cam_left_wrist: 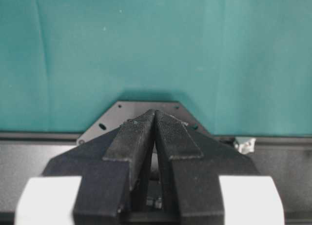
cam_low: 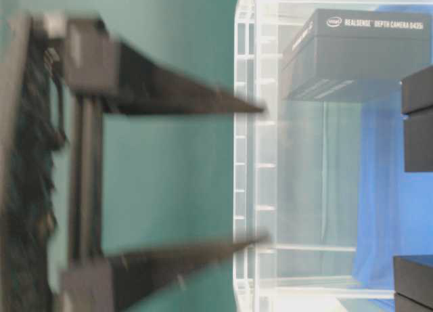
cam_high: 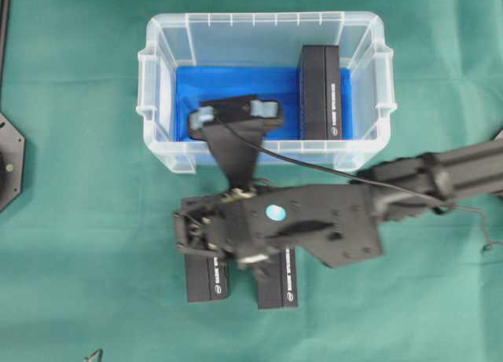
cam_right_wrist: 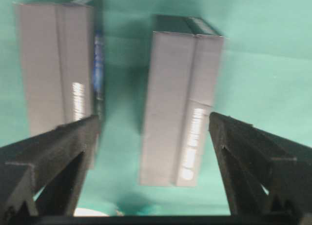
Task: Take the box out of the case with the right arm.
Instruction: 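Set the box upright on the table and open the right gripper, then move the open right gripper over the right black box in the case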
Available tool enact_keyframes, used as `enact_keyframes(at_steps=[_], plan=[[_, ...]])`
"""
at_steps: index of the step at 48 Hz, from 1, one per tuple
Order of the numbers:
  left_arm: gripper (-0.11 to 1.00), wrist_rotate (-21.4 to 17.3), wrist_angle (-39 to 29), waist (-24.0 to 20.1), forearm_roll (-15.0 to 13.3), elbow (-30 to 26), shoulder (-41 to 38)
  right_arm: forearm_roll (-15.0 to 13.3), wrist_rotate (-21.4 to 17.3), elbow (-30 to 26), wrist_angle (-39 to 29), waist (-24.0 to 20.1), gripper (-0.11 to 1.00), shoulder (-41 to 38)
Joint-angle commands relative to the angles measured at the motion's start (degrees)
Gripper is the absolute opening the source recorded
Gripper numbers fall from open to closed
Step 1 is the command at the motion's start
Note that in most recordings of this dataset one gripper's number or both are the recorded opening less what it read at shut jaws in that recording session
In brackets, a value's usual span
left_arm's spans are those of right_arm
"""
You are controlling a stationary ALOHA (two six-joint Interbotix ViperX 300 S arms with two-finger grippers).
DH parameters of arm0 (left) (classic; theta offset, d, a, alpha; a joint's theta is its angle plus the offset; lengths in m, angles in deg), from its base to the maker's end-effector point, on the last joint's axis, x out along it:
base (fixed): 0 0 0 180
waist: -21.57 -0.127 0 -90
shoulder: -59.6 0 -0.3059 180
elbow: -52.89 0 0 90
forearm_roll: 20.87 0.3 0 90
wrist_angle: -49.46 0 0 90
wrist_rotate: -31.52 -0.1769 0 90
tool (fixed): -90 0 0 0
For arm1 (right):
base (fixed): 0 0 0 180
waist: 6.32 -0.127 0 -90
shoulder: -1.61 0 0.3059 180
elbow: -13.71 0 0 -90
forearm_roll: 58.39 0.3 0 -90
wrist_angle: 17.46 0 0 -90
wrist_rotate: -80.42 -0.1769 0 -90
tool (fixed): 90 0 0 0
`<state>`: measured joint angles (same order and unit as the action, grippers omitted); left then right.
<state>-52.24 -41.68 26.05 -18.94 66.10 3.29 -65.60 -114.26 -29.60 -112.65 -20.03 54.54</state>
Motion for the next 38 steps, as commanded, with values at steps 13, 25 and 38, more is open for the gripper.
enact_keyframes(at_steps=[13,25,38], plan=[[0.0,-0.2,0.3,0.2,-0.1,-1.2,-0.4,0.0,-7.0,23.2,8.3,-4.5,0.89,19.0],[0.0,-0.2,0.3,0.2,0.0,-1.1,-0.7,0.1,-14.9,41.3,10.5,-9.4,0.89,33.2],[0.0,-0.2,0.3,0.2,0.2,-1.0,-0.7,0.1,-20.9,53.0,10.5,-15.3,0.89,44.5]])
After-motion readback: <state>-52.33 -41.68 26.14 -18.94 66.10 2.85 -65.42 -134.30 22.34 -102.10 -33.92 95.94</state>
